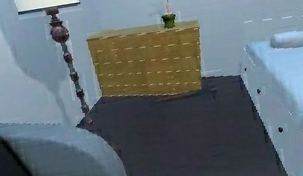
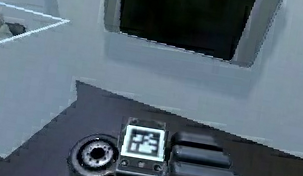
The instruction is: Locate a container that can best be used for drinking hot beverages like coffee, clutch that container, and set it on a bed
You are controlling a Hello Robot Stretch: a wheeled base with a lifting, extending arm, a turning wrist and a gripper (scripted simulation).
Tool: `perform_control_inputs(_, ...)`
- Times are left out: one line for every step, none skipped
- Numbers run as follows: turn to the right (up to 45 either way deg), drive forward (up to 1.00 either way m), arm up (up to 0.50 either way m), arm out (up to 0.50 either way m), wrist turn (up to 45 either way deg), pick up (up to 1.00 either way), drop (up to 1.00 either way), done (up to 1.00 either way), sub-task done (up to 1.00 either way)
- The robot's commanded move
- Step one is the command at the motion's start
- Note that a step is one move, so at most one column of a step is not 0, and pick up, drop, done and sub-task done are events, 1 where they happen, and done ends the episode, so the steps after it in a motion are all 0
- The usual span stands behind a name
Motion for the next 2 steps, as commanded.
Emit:
perform_control_inputs(18.0, 0.00, 0.00, 0.00, 0.0, 0.00, 0.00, 0.00, 0.00)
perform_control_inputs(0.0, 1.00, 0.00, 0.00, 0.0, 0.00, 0.00, 0.00, 0.00)
